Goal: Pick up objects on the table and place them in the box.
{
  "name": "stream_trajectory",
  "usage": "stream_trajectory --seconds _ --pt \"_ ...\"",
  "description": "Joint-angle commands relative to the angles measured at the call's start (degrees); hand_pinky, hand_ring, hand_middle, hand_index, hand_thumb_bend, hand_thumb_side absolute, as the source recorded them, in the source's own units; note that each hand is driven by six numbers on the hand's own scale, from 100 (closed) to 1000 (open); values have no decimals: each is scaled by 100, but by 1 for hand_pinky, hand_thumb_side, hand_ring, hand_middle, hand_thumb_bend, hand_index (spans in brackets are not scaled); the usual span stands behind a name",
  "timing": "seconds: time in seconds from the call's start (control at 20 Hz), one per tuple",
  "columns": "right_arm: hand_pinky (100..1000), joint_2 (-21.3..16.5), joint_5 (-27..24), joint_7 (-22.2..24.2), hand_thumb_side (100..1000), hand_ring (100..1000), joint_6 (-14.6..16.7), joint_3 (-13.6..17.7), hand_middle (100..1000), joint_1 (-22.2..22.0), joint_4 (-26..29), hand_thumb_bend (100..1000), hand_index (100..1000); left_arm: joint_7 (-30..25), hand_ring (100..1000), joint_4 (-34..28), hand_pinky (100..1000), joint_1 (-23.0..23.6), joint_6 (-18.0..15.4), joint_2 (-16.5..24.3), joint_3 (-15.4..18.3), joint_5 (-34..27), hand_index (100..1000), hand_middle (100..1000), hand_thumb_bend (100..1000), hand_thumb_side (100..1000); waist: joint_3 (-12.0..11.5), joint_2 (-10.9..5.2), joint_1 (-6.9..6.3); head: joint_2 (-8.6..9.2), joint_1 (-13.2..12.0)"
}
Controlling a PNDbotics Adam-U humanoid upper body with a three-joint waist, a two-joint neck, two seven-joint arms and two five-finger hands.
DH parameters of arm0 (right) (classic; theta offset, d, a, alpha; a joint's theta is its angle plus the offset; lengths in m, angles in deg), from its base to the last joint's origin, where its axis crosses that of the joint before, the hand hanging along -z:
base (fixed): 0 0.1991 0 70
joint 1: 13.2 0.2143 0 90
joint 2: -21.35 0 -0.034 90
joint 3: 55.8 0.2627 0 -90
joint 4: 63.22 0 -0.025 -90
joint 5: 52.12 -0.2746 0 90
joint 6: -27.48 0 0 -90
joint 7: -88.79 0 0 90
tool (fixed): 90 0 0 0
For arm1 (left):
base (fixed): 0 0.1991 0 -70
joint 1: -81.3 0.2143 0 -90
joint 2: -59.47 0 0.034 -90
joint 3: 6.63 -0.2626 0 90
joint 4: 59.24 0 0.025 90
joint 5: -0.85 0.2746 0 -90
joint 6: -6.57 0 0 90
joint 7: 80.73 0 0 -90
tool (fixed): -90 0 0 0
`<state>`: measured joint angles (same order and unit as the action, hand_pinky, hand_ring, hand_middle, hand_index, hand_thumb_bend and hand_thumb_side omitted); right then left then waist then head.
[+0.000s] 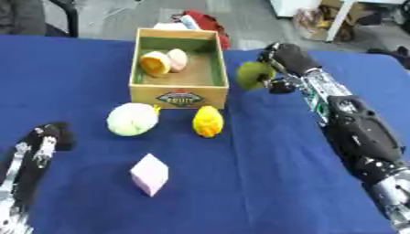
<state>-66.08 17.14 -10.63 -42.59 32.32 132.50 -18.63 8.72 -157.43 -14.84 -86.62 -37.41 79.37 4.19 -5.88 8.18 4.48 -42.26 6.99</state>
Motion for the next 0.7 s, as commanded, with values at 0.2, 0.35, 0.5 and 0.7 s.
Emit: stream_trajectory --seconds 0.2,0.35,0.5,0.7 --pt "697 202 -365 204 100 590 -157 182 452 758 -39 100 319 -12 607 -78 660 -91 -12 72 0 6 750 587 100 762 -81 -81 -46 98 73" --pt "712 475 -262 317 130 612 -247 270 485 962 -396 100 446 -34 607 -82 660 -126 -13 74 -23 1 750 586 100 762 -168 -54 -32 131 115" --pt "745 712 46 518 166 701 -397 325 611 1068 -721 100 749 -51 607 -82 661 -151 -12 78 -35 -4 750 586 100 764 -274 -21 -21 147 156" --pt "786 840 465 1040 187 800 -620 322 790 1082 -898 100 989 -56 607 -83 661 -158 -10 80 -36 -7 750 586 100 765 -317 -5 -12 139 178"
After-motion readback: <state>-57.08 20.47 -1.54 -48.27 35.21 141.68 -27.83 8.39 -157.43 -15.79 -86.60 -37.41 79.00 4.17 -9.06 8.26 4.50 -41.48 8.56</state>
